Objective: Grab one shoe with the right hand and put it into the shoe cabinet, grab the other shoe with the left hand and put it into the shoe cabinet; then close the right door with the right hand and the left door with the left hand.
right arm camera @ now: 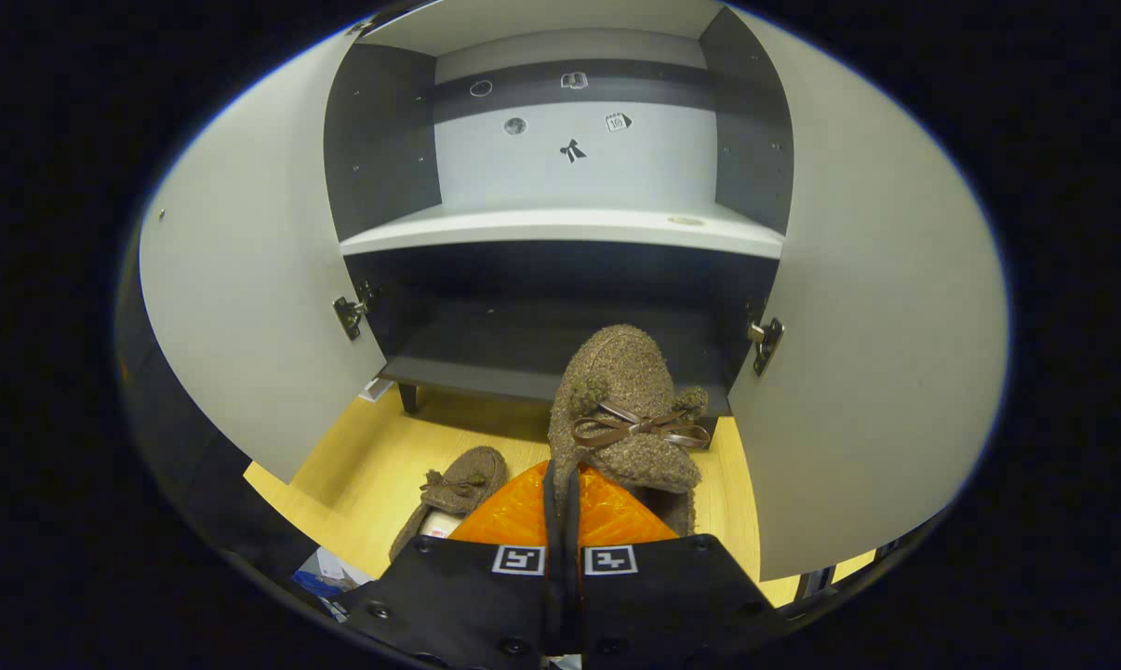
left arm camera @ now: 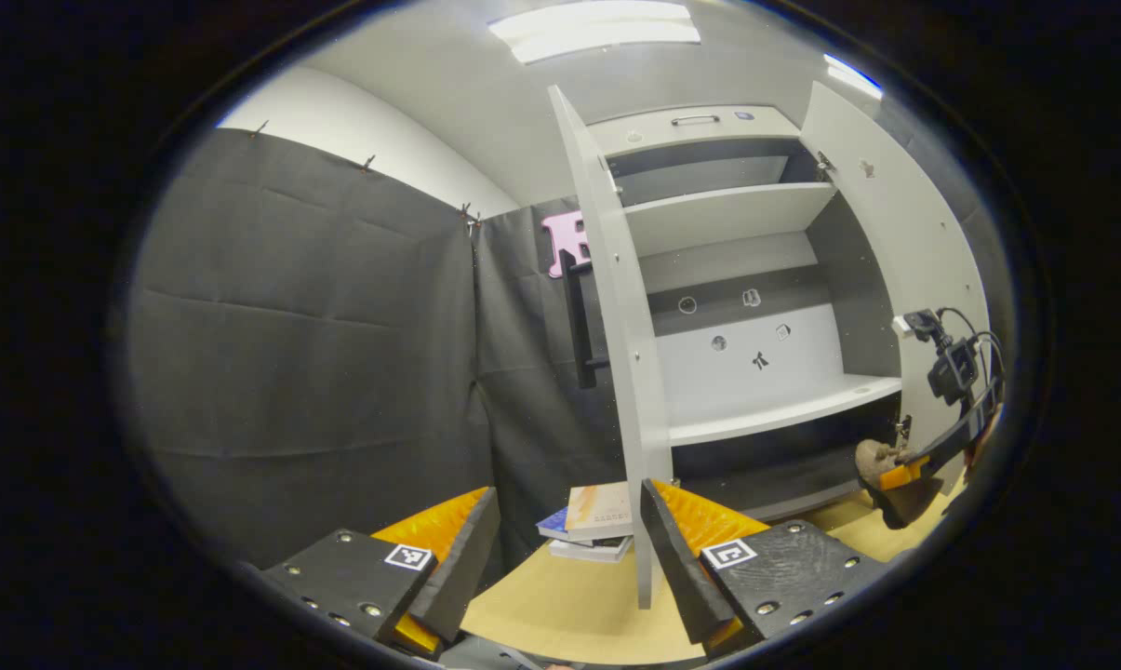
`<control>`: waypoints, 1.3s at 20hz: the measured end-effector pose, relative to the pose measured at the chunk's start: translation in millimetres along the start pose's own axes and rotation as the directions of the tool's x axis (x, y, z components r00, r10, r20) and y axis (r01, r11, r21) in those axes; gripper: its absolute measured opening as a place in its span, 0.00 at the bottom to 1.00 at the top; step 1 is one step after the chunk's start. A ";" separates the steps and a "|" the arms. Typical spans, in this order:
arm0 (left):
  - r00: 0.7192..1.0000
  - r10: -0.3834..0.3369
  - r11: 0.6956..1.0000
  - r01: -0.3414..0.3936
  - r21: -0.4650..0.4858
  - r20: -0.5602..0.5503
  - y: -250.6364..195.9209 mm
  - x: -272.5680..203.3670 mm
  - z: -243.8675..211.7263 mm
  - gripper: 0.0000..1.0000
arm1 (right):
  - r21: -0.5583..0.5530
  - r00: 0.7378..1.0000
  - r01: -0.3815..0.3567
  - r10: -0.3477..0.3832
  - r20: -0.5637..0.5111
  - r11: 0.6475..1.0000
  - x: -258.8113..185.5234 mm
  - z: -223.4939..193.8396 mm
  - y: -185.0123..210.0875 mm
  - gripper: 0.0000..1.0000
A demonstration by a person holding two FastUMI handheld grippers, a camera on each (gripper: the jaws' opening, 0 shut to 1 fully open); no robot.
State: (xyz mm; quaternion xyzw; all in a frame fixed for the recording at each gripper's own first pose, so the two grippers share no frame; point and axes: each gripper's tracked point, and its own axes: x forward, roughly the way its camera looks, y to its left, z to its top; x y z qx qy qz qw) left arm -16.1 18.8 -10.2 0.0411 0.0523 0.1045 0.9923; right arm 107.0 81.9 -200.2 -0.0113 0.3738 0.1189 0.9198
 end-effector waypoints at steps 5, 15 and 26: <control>1.000 -0.001 1.000 0.001 -0.004 0.002 -0.1 0.8 -0.1 0.89 | -0.048 0.995 0.014 -0.009 0.101 0.999 -13.9 58.0 -3.6 0.01; 1.000 0.018 1.000 -0.018 -0.009 -0.003 1.0 1.6 -2.0 0.94 | -0.079 0.970 0.042 -0.022 0.243 0.996 -5.5 165.0 -14.1 0.01; 0.998 0.060 0.998 -0.060 -0.003 -0.017 4.1 -0.8 -1.5 0.89 | -0.093 0.955 0.142 -0.111 0.274 0.986 62.8 252.3 -47.0 0.01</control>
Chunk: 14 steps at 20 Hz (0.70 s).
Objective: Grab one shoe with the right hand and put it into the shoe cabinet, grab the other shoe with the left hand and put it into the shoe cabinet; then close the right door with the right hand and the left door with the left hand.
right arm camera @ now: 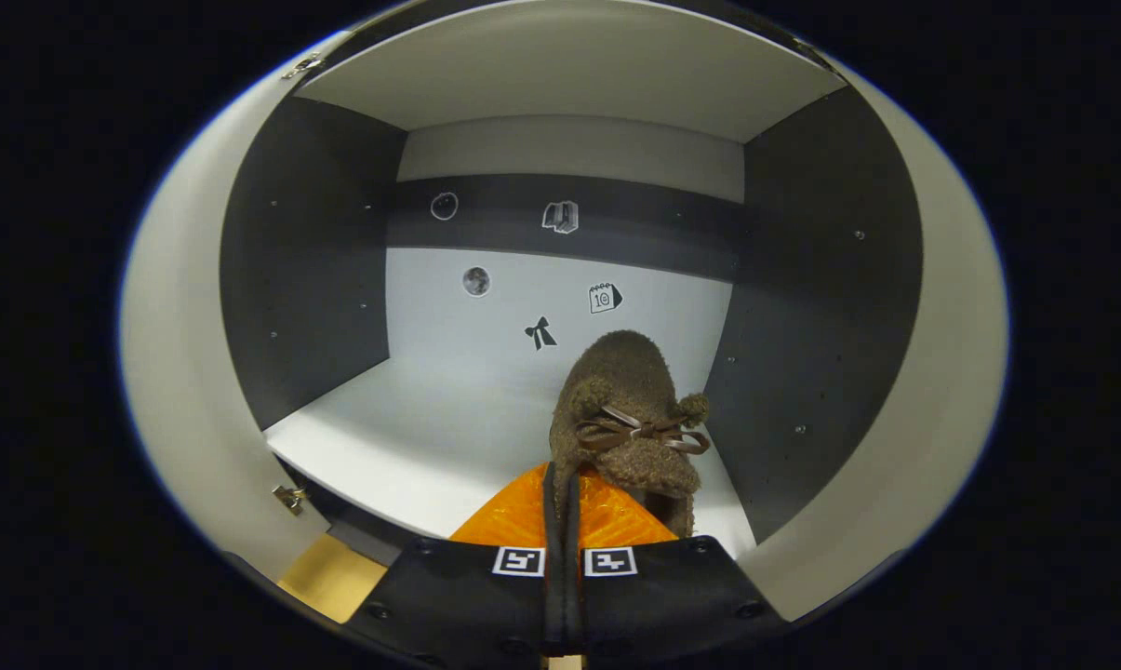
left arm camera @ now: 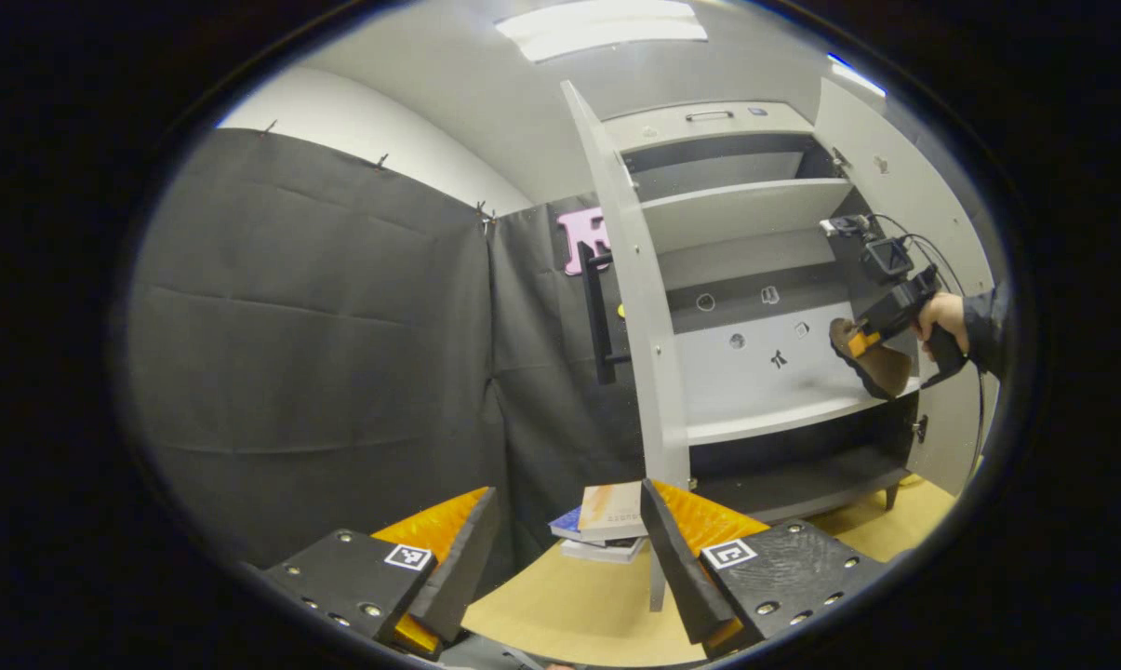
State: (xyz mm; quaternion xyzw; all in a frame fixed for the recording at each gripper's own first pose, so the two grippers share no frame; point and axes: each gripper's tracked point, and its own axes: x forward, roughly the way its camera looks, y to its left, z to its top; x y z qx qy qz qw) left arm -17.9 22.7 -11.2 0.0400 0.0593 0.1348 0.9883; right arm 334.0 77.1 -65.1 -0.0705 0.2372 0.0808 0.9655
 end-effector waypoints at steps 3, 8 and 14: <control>1.000 0.012 1.000 -0.012 0.004 -0.016 1.3 -0.5 -3.0 0.94 | -0.015 0.999 0.023 -0.023 -0.026 1.000 24.7 3.2 -5.9 0.00; 1.000 0.027 1.000 -0.027 0.011 -0.013 2.8 -0.8 -0.9 0.95 | -0.044 0.996 0.030 -0.034 -0.080 0.999 60.3 1.9 -6.1 0.01; 1.000 0.004 1.000 -0.003 0.011 -0.015 -0.1 -1.6 -1.2 0.95 | -0.060 0.991 0.025 -0.032 -0.127 0.998 83.0 -5.1 -3.8 0.05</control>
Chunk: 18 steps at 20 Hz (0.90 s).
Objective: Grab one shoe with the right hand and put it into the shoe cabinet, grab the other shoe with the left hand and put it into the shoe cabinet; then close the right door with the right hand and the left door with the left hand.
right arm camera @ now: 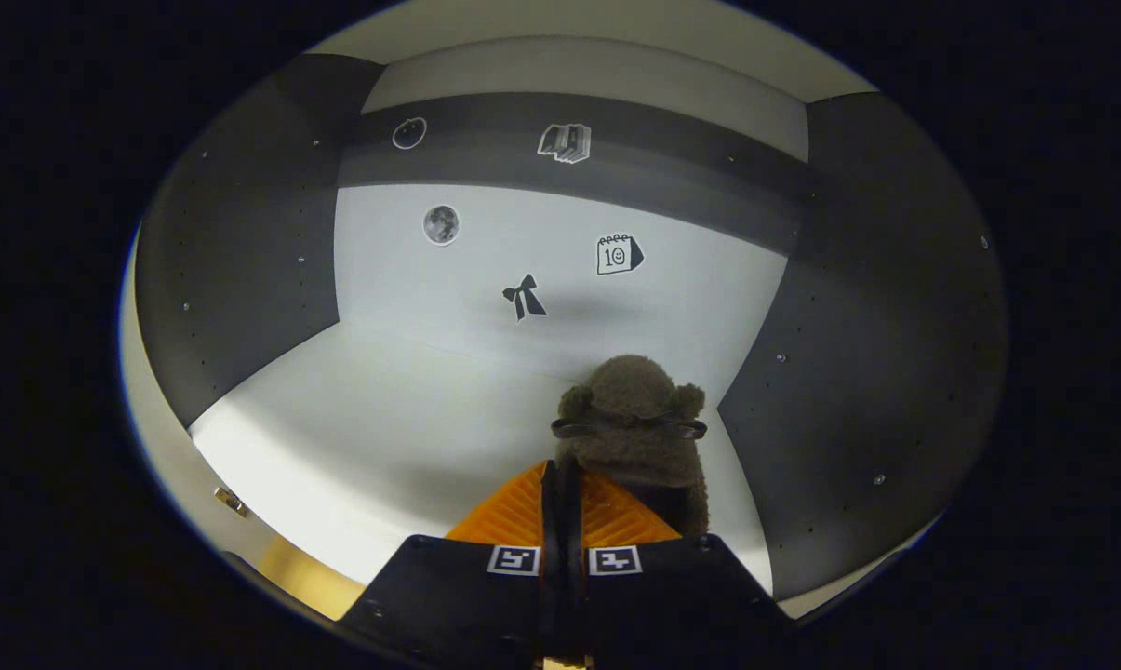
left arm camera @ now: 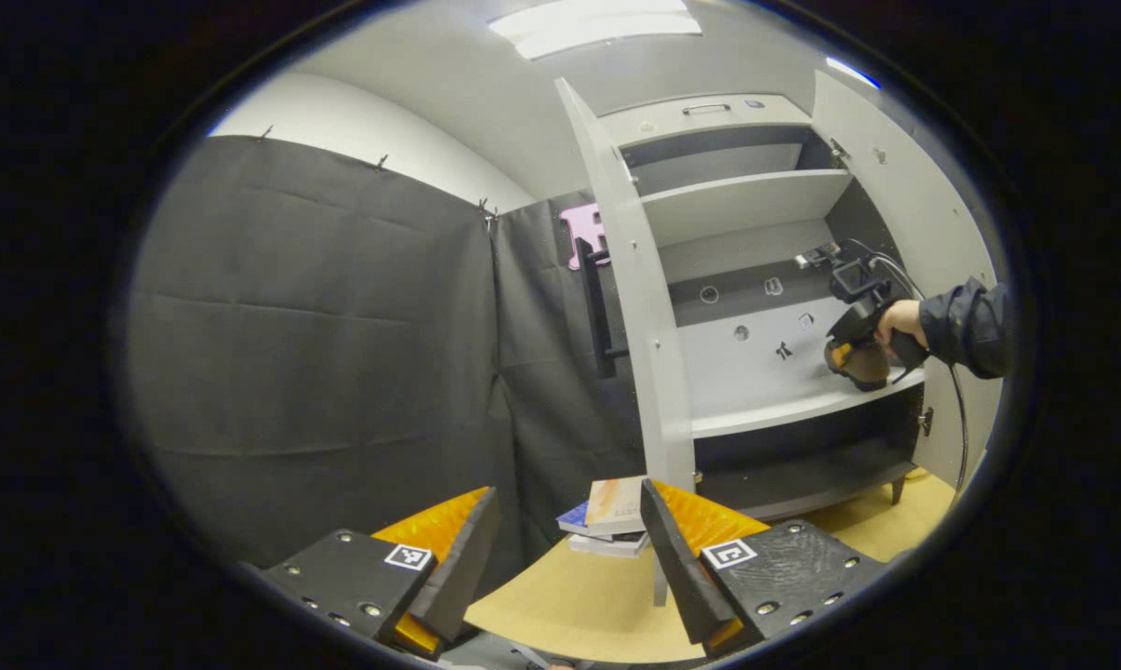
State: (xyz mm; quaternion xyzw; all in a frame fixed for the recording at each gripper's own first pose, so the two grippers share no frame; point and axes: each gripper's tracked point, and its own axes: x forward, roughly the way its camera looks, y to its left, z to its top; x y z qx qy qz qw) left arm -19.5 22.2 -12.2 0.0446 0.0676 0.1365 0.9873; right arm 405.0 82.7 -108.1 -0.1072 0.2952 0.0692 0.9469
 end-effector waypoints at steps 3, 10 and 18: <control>1.000 -0.023 1.000 0.023 -0.014 -0.007 -3.3 0.2 -2.7 0.95 | -0.006 1.000 -0.008 0.008 0.022 1.000 -7.0 1.1 4.5 0.31; 0.992 -0.125 0.992 0.124 -0.029 -0.010 -15.1 -7.8 3.5 0.95 | 0.067 0.985 -0.038 0.027 0.168 0.997 -59.7 27.6 -1.5 0.98; 0.962 -0.273 0.961 0.274 -0.048 0.017 -33.7 -17.4 13.4 0.89 | 0.081 0.926 -0.059 0.024 0.377 0.995 -172.5 44.9 -21.6 0.97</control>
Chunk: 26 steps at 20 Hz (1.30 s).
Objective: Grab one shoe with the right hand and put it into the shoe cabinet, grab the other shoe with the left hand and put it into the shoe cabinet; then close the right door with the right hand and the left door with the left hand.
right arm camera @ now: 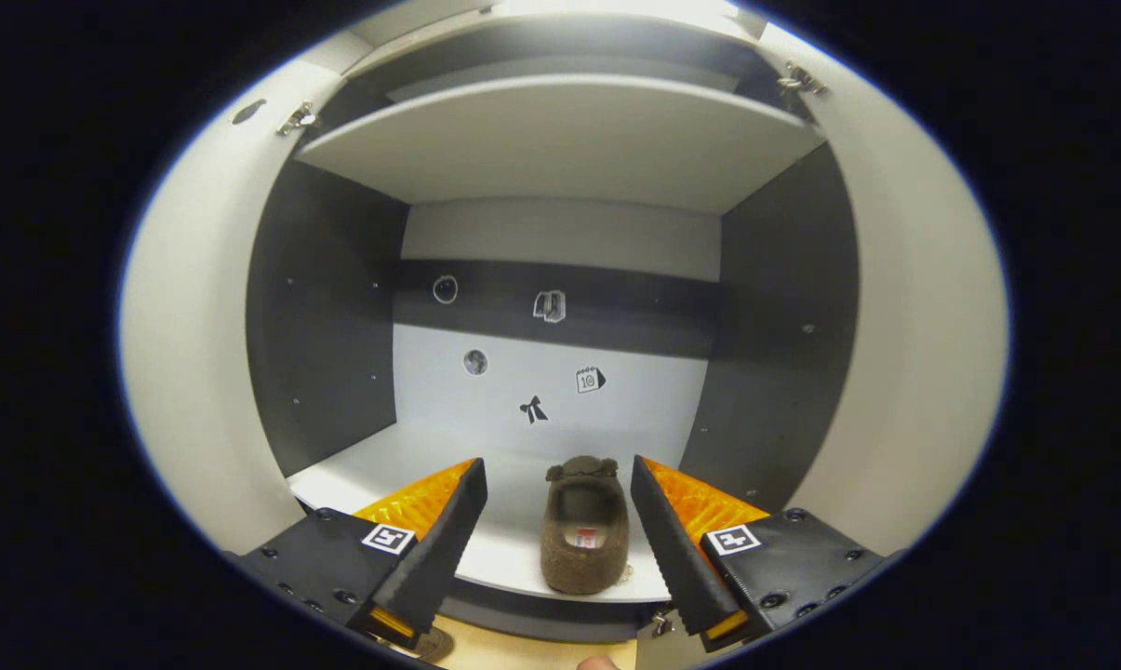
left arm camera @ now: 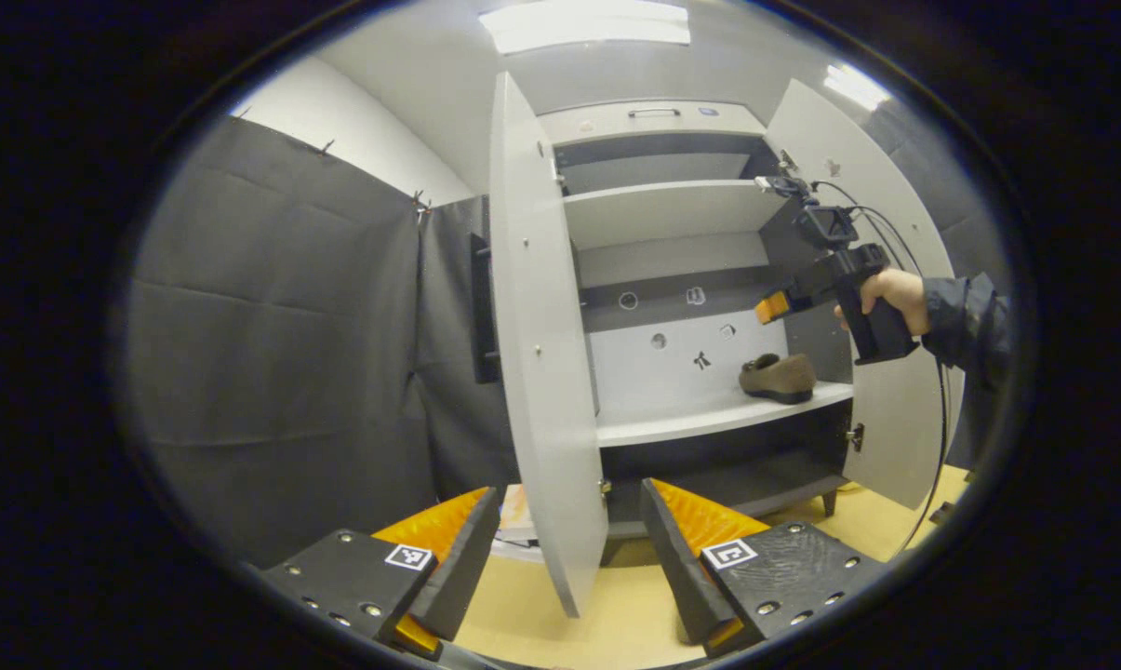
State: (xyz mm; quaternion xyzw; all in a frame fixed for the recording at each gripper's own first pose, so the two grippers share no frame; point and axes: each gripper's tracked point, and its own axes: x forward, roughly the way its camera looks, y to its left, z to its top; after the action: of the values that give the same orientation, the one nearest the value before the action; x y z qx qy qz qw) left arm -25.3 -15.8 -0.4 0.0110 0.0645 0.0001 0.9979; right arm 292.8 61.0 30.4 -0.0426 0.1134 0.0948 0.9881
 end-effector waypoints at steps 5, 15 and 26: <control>0.995 -0.104 0.993 0.103 -0.062 -0.012 -34.1 12.6 -4.3 0.88 | 0.004 0.994 -0.004 0.004 0.109 1.000 -70.0 0.8 -6.4 0.97; 0.955 -0.258 0.957 0.232 -0.173 -0.148 -92.2 43.4 -58.1 0.82 | 0.008 0.984 -0.043 0.041 0.172 0.999 -175.8 -36.3 -16.8 0.97; 0.815 -0.352 0.936 0.299 -0.187 -0.460 -115.4 54.6 -204.5 0.89 | 0.100 0.996 0.026 -0.034 0.079 0.995 -221.2 -89.6 -36.6 0.98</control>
State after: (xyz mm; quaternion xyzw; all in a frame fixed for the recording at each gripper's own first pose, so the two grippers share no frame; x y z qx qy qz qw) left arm 2.5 -126.6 -212.7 -0.0534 0.3139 -0.1647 0.9335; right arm 69.1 -23.6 -2.9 0.0085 0.0774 0.0758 0.9941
